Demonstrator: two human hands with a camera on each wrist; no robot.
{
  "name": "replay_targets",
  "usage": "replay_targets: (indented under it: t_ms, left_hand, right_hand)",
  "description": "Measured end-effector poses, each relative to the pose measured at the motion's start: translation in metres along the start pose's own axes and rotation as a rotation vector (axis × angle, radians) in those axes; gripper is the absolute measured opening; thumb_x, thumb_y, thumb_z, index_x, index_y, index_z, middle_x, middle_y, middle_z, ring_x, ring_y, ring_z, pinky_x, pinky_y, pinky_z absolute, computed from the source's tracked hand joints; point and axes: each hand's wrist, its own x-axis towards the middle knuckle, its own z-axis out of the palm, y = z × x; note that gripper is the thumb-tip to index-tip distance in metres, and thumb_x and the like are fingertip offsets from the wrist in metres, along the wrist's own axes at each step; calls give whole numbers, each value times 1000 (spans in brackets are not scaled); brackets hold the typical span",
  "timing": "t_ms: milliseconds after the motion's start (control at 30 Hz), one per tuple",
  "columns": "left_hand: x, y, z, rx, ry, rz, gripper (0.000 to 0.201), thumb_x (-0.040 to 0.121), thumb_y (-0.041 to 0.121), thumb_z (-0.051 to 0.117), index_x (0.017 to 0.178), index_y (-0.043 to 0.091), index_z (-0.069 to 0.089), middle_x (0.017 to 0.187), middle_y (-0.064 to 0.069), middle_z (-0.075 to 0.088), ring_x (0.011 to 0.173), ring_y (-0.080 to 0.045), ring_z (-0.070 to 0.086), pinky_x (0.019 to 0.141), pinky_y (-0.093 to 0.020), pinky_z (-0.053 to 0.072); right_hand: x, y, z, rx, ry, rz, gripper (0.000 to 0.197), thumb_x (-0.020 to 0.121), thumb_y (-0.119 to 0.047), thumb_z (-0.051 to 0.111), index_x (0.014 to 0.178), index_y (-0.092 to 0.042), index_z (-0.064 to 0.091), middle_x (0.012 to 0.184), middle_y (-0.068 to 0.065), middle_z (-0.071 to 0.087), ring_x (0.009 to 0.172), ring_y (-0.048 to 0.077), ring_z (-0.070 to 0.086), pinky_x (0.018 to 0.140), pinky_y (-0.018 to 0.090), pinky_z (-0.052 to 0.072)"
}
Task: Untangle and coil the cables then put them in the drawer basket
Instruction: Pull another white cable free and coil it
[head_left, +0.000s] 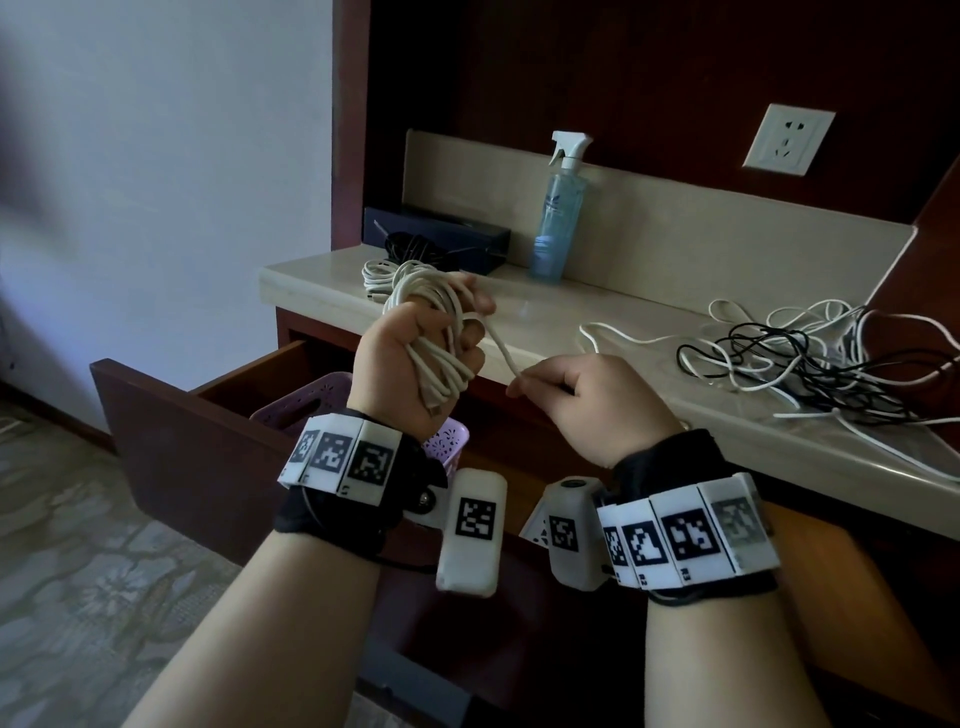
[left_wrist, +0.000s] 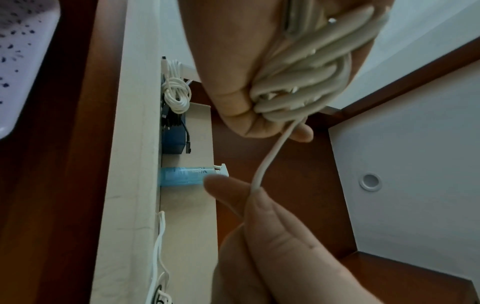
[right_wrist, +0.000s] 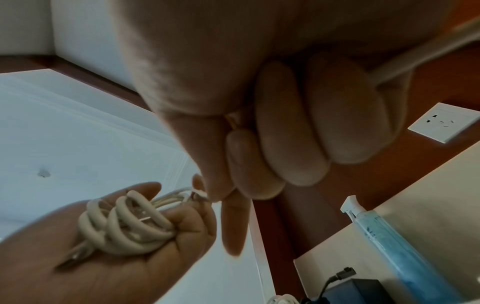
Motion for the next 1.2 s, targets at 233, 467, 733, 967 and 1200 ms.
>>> replay_targets:
  t_ms: [233, 467, 733, 967, 1200]
  left_hand:
    - [3, 14, -12, -200, 94, 98, 25, 60, 11, 55, 84, 7, 48, 78, -9, 46, 77, -22, 50, 91, -40, 47]
    - [12, 35, -27, -104, 330, 196, 7, 84, 12, 49, 77, 13, 46, 67, -5, 46, 57, -17, 45, 53, -23, 42]
    - [11, 19, -24, 272, 257, -10, 34, 82, 48, 55, 86, 14, 56, 69, 0, 58, 56, -11, 52, 45, -22, 44]
    - [-4, 9, -6, 249, -111, -308, 57, 74, 64, 48, 90, 10, 56, 67, -1, 52, 52, -11, 47, 44, -18, 39]
    - [-10, 9, 5, 176, -257, -352, 64, 77, 67, 38, 90, 7, 56, 69, -6, 49, 50, -12, 42, 44, -18, 34]
  right_hand:
    - [-9, 13, -18, -71, 37, 10, 21, 90, -40, 51, 86, -30, 68, 82, -6, 66, 78, 11, 58, 72, 23, 42]
    - [-12, 38, -38, 66, 294, -109, 13, 91, -31, 55, 89, -28, 68, 83, -19, 61, 78, -4, 52, 70, 10, 37]
    - [4, -13, -30, 61, 355, -598, 18, 87, -29, 55, 85, -18, 69, 67, -16, 44, 65, -3, 44, 61, 8, 33]
    - [38, -40, -42, 20, 372, -600, 21, 85, -30, 57, 87, -15, 72, 80, 2, 64, 77, 9, 56, 71, 26, 46]
    - [52, -33, -46, -12, 392, -485, 18, 89, -26, 59, 91, -14, 72, 88, 5, 66, 83, 16, 59, 77, 32, 46]
